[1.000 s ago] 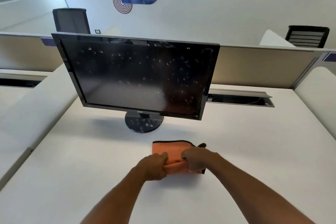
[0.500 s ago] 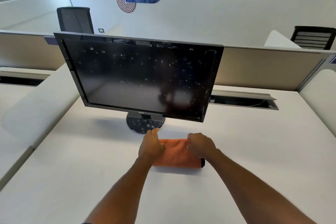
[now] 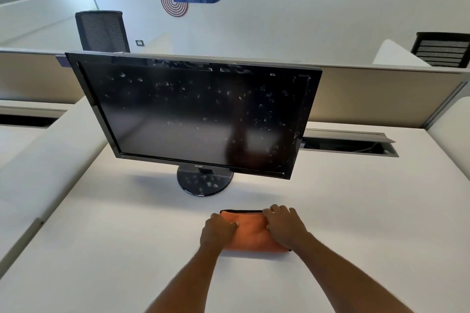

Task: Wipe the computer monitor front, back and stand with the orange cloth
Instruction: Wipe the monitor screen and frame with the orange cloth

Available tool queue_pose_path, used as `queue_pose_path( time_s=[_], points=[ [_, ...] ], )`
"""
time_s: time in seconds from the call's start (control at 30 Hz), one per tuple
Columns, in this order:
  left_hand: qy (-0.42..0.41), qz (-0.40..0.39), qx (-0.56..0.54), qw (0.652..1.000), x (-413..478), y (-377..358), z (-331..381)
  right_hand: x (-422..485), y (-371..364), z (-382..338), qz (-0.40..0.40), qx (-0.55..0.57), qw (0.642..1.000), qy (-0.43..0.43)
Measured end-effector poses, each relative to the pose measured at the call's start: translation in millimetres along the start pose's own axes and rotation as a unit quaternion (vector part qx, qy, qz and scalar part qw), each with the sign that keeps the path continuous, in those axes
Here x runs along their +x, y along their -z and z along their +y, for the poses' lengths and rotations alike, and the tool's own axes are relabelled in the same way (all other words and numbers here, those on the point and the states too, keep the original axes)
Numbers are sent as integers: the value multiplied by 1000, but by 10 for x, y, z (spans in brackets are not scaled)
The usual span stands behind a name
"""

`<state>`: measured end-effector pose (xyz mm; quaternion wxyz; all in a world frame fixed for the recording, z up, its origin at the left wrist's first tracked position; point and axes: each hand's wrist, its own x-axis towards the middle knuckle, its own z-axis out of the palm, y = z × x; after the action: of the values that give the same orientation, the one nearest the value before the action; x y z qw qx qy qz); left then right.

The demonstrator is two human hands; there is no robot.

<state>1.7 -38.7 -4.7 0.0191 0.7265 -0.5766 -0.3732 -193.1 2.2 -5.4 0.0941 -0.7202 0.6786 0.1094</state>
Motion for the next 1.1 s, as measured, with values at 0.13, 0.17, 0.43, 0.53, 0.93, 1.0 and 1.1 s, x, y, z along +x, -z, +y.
queue_pose_path(
  time_s=[0.13,0.17,0.43,0.53,0.93,1.0,1.1],
  points=[
    [7,-41,-91,995,106,86,-1,69,71,-57,-31,38,999,-5],
    [-4,-57,-119,991,129,123,-6,98,110,-67,-42,56,998,-3],
    [-203,-202,-195,938,95,575,100,270,513,-155,-134,315,940,18],
    [-257,-188,-179,931,82,732,229,283,620,-129,-127,356,926,7],
    [-210,1,-196,958,-26,620,379,81,865,-483,111,481,865,-94],
    [-178,-74,-289,938,-189,560,462,61,897,-653,128,474,867,-82],
    [-73,-94,-388,914,-313,552,549,-3,934,-837,108,486,867,-15]
  ],
)
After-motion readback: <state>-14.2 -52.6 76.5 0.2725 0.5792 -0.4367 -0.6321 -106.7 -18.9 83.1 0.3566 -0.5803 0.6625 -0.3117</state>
